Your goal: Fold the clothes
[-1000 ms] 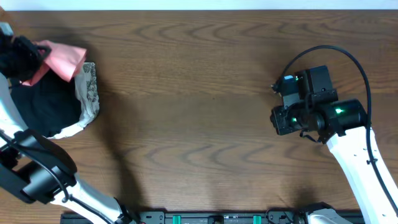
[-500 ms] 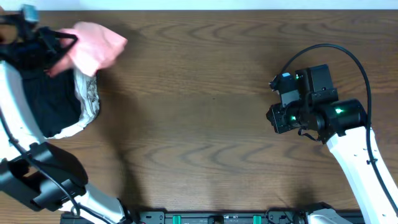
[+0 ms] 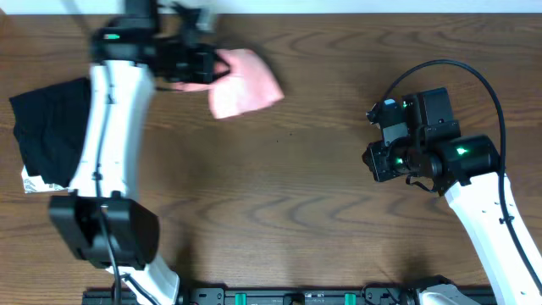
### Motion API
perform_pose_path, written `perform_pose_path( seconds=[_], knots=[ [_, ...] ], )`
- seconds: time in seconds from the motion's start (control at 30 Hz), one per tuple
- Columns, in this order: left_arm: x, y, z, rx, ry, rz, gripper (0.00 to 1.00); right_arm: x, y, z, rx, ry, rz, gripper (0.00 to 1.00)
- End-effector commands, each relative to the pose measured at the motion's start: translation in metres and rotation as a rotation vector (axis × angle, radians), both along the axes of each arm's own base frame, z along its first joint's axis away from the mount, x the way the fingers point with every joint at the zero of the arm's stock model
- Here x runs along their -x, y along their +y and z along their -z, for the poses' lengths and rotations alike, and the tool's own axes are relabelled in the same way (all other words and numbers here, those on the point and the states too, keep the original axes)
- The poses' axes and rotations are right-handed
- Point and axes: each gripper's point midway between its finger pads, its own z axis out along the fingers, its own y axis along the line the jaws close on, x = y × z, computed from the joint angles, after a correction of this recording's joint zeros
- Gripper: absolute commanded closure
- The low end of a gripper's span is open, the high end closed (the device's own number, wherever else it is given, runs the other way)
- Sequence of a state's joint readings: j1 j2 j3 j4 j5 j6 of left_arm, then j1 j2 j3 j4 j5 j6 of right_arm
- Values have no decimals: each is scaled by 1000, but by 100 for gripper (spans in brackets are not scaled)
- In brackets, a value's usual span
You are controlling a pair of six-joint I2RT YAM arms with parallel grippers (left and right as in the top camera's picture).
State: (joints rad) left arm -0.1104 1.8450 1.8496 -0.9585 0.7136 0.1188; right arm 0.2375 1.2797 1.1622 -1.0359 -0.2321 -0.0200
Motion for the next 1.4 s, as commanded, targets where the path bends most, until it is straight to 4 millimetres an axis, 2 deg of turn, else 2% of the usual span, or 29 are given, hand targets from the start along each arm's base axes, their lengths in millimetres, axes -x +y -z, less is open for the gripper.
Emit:
perform_pose_path(
  seconds=[0.0,0.07,0.13,0.23,0.47,0.53,0.6,0.7,0.87,1.0,1.17,1.27,1.37],
  knots=[
    [14,-48,-8,4,-29,87,94,1,0,-4,-3,-13,-15,80],
    [25,-66,-3,-20,-17,128,94,1,0,-4,-2,-13,-15,80],
    [37,-71,12,-95,27,133,94,1,0,-4,-2,-13,-15,80],
    [50,-65,44,-196,116,126,94,1,-1,-3,4,-12,-15,80],
    [83,-54,132,-254,333,143,94,1,-2,-3,6,-13,-15,80],
    [94,-50,151,-267,379,146,94,1,-2,-3,6,-13,-15,80],
    [103,-47,162,-277,412,148,94,1,-2,-3,6,-12,-15,80],
    [112,-43,168,-285,453,140,94,1,-2,-3,6,-11,-15,80],
    [122,-38,168,-298,507,130,94,2,-2,-3,6,-10,-15,80],
    [118,-25,172,-352,520,64,94,2,-2,-3,6,-10,-15,80],
    [118,-26,170,-348,513,74,94,2,-2,-3,6,-11,-15,80],
    [122,-33,166,-315,479,169,94,2,-2,-3,7,-10,-15,80],
    [115,-35,162,-308,411,213,94,1,-2,-3,7,-11,-15,80]
  ],
)
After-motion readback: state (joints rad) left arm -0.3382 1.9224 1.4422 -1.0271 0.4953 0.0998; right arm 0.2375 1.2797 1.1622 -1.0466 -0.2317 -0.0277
